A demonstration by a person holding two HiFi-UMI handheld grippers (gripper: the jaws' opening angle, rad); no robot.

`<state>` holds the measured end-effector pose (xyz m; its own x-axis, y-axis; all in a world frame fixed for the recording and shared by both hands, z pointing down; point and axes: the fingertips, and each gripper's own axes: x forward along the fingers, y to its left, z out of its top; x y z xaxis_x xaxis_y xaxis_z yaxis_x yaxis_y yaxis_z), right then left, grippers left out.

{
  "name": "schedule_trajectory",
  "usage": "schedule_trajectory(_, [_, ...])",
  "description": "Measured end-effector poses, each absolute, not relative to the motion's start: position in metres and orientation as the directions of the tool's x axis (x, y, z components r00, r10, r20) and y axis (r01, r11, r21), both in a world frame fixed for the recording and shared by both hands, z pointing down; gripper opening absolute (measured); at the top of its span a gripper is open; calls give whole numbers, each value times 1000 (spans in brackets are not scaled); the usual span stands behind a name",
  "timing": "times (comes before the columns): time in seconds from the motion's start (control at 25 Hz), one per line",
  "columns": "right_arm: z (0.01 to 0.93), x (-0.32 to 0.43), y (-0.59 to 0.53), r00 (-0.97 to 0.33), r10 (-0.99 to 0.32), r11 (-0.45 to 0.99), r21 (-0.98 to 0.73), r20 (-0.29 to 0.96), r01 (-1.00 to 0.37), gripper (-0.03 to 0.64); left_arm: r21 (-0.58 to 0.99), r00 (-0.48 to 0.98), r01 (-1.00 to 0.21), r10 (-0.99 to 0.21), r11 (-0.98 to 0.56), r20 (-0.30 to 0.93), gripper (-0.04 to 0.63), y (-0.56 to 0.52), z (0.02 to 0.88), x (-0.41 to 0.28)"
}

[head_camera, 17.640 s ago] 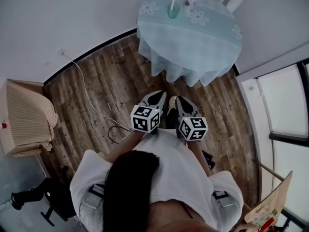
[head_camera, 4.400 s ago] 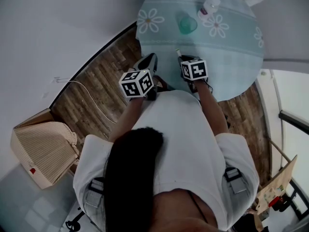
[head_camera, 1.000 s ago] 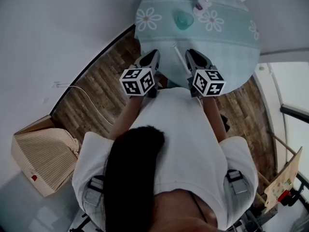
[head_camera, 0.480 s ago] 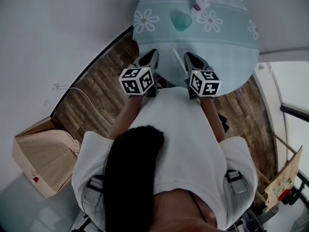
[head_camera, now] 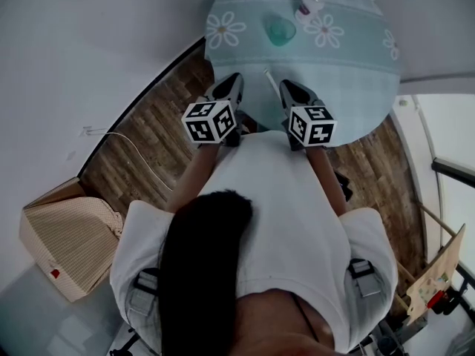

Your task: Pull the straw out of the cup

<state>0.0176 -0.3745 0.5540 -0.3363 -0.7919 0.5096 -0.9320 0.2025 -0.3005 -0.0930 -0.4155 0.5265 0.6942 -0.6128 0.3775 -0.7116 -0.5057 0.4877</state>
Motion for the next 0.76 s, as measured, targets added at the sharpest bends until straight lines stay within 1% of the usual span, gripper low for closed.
schedule_trajectory(0.44, [555,5,-372,-354,-777,245,-268,520,-932,40,488,687,-717,-623,-499,373,9,-414,526,-98])
schedule_trajectory(0.76, [554,6,-372,-342,-786,239,-258,515,-936,40,494,691,-712,-621,-498,370,9,-415,527,-99])
